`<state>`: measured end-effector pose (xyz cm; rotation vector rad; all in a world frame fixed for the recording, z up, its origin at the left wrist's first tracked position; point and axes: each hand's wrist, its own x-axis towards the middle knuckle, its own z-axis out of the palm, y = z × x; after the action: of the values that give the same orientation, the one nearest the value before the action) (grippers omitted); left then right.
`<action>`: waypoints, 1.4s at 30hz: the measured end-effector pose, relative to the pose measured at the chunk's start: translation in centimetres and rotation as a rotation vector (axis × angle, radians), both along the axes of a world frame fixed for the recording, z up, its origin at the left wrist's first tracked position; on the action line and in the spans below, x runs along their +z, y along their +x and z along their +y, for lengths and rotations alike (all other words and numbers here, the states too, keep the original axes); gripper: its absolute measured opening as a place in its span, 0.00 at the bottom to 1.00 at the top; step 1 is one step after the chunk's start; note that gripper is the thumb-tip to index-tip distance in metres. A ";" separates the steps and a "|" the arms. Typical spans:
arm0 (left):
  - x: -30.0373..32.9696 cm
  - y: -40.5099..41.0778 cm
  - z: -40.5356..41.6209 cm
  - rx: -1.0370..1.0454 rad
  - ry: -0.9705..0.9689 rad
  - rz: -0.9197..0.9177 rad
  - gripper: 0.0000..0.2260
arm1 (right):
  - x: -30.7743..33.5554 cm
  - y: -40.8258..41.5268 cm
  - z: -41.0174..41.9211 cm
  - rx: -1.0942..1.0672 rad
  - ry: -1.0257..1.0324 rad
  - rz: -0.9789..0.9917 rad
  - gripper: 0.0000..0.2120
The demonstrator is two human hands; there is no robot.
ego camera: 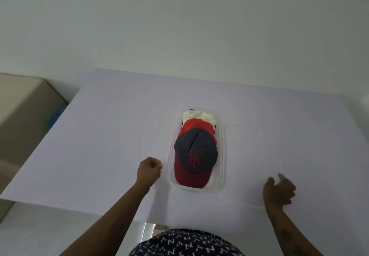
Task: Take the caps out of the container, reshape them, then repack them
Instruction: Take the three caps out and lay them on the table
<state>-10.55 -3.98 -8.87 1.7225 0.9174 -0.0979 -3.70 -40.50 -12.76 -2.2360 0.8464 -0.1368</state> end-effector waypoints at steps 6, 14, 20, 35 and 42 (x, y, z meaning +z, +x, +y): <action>4.2 6.9 -0.4 -0.335 0.468 -0.324 0.02 | 7.3 4.9 8.7 0.543 0.083 -0.321 0.11; 2.6 10.3 -2.8 -0.597 0.458 -0.206 0.11 | 6.0 7.1 15.3 0.858 0.083 0.074 0.20; 1.4 10.2 -4.5 -0.451 0.364 -0.197 0.12 | 5.5 7.3 15.7 0.838 0.103 0.133 0.19; 9.4 11.0 -0.6 -0.088 0.036 -0.418 0.07 | 15.1 9.8 18.8 0.865 0.492 -0.125 0.13; 12.9 9.0 7.9 0.007 0.061 -0.470 0.07 | 17.2 9.9 27.8 0.942 0.590 -0.125 0.13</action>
<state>-1.59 3.96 4.06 1.6961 0.5815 0.3308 6.20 -12.73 4.41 -1.8084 -0.2694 0.3684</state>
